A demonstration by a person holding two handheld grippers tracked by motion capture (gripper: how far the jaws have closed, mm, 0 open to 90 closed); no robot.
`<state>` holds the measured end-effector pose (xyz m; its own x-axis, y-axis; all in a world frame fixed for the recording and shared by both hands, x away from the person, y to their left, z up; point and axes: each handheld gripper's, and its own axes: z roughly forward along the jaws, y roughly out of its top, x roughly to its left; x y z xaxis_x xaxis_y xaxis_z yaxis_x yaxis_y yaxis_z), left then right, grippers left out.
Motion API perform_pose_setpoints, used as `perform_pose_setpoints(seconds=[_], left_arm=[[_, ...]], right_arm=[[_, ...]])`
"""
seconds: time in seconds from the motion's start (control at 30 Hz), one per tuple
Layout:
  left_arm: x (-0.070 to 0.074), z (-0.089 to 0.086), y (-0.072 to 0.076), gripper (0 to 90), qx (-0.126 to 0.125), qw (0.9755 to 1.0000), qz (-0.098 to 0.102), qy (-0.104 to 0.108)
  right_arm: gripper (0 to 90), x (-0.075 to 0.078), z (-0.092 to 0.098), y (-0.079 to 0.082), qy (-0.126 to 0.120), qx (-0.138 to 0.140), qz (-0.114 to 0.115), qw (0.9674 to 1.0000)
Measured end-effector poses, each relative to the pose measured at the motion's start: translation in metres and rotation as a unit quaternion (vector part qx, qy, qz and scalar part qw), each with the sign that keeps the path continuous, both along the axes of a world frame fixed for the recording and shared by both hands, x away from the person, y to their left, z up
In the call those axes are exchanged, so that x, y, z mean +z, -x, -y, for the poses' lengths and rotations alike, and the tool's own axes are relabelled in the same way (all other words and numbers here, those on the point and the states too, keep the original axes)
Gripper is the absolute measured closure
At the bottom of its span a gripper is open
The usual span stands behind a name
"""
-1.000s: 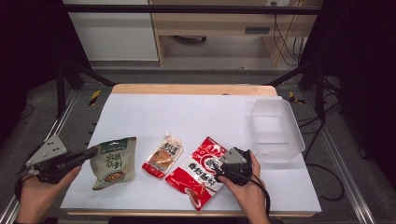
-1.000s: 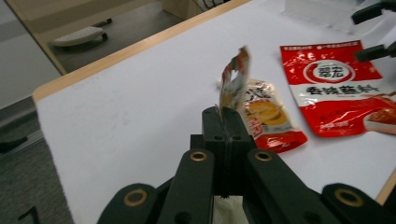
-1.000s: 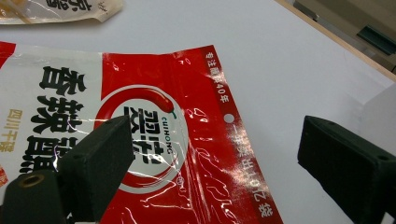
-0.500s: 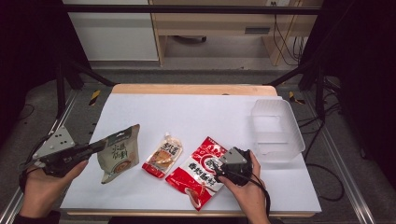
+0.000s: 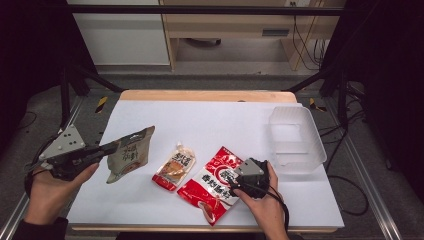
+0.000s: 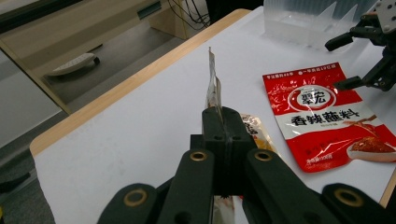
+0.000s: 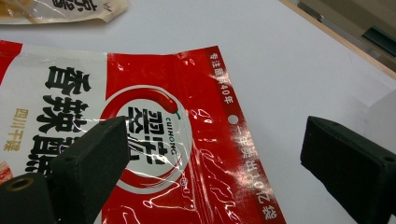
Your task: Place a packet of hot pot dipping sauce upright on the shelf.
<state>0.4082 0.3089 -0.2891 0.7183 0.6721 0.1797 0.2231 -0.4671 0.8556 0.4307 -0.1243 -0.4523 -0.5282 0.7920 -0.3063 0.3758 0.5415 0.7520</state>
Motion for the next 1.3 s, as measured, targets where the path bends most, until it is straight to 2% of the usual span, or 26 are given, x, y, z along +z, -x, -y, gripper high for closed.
perform_pose_setpoints(seconds=[0.2, 0.33, 0.4, 0.5, 0.67, 0.73, 0.77, 0.9, 1.03, 1.2, 1.3], left_arm=[[0.010, 0.010, -0.003, 90.0, -0.013, 0.9999, 0.005, 0.005], [0.016, 0.024, -0.004, 90.0, -0.027, 0.9995, 0.015, -0.003], [0.017, 0.030, -0.004, 90.0, -0.035, 0.9993, 0.010, -0.005], [0.020, 0.041, -0.006, 90.0, -0.043, 0.9989, 0.012, -0.010], [0.025, 0.057, -0.010, 90.0, -0.057, 0.9981, 0.013, -0.019], [0.027, 0.064, -0.012, 90.0, -0.066, 0.9975, 0.012, -0.023], [0.027, 0.064, -0.012, 90.0, -0.066, 0.9975, 0.012, -0.023], [0.027, 0.074, -0.015, 90.0, -0.076, 0.9966, 0.011, -0.029], [0.027, 0.080, -0.017, 90.0, -0.082, 0.9962, 0.009, -0.029], [0.029, 0.082, -0.018, 90.0, -0.085, 0.9959, 0.007, -0.030], [0.030, 0.083, -0.018, 90.0, -0.088, 0.9956, 0.006, -0.031]], right_arm=[[8.9, 0.000, -0.002, 0.001, -0.004, 0.000, -0.002, 1.0000], [9.6, 0.006, -0.002, 0.003, -0.034, 0.007, -0.005, 0.9994], [9.9, 0.010, -0.003, 0.004, -0.040, 0.010, -0.004, 0.9991], [9.0, 0.018, -0.011, 0.007, -0.042, 0.030, -0.007, 0.9986], [8.6, 0.029, -0.021, 0.008, -0.039, 0.055, -0.025, 0.9974], [8.9, 0.040, -0.025, 0.009, -0.040, 0.076, -0.034, 0.9957], [8.9, 0.040, -0.025, 0.009, -0.040, 0.076, -0.034, 0.9957], [8.9, 0.062, -0.034, 0.011, -0.022, 0.112, -0.044, 0.9925], [9.4, 0.086, -0.043, 0.010, 0.007, 0.152, -0.043, 0.9874], [11.0, 0.116, -0.053, 0.008, 0.037, 0.171, -0.038, 0.9838], [10.9, 0.135, -0.061, 0.006, 0.051, 0.190, -0.042, 0.9795]])
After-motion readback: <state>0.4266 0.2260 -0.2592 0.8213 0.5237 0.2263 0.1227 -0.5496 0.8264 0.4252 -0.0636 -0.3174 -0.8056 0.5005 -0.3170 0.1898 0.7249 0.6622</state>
